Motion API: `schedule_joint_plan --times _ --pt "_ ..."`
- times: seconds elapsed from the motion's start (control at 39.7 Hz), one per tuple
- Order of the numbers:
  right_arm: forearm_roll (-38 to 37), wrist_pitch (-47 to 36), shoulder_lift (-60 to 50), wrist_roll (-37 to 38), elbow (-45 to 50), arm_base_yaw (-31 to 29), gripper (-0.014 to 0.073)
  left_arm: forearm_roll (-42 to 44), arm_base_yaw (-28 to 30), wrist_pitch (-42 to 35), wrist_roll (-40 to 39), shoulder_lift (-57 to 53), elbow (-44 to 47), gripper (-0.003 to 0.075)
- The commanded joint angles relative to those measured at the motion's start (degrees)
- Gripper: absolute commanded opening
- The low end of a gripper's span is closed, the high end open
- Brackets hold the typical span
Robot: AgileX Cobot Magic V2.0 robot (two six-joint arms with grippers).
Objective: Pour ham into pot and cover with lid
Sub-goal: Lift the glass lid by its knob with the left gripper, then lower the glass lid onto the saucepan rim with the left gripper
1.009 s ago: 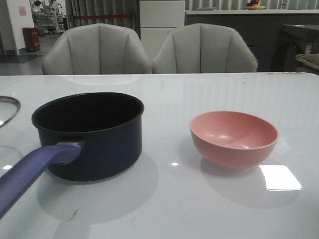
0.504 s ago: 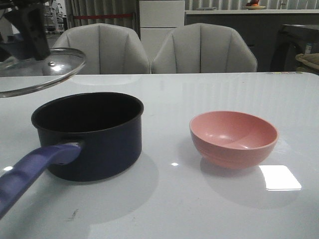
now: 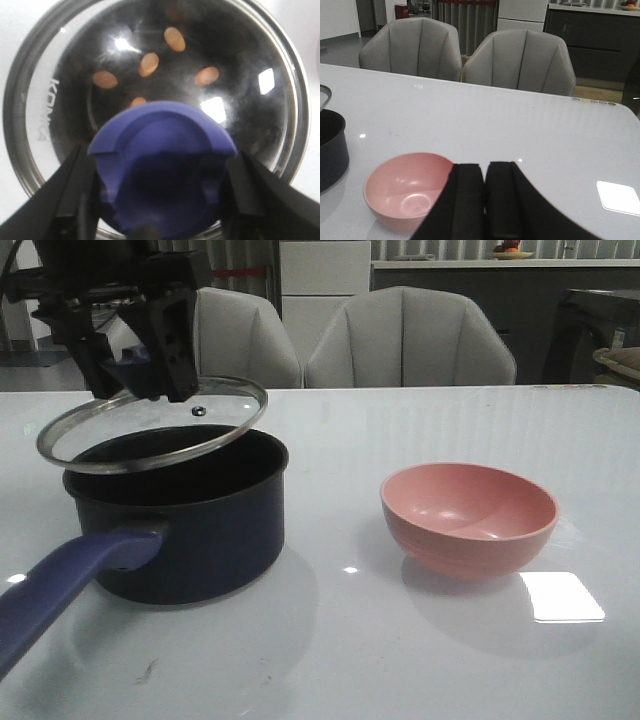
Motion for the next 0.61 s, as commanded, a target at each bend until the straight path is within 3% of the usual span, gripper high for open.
schedule_joint_plan --times 0.0,0.58 --pt "-0.14 -4.59 0.47 -0.14 -1.51 -0.37 0.0137 -0.88 -0.81 0.27 0.13 -1.30 -2.18 0.0114" --pt "-0.14 -4.59 0.47 -0.14 -1.51 -0.37 0.0137 -1.37 -2.70 -3.18 0.13 -0.50 -2.18 0.0115"
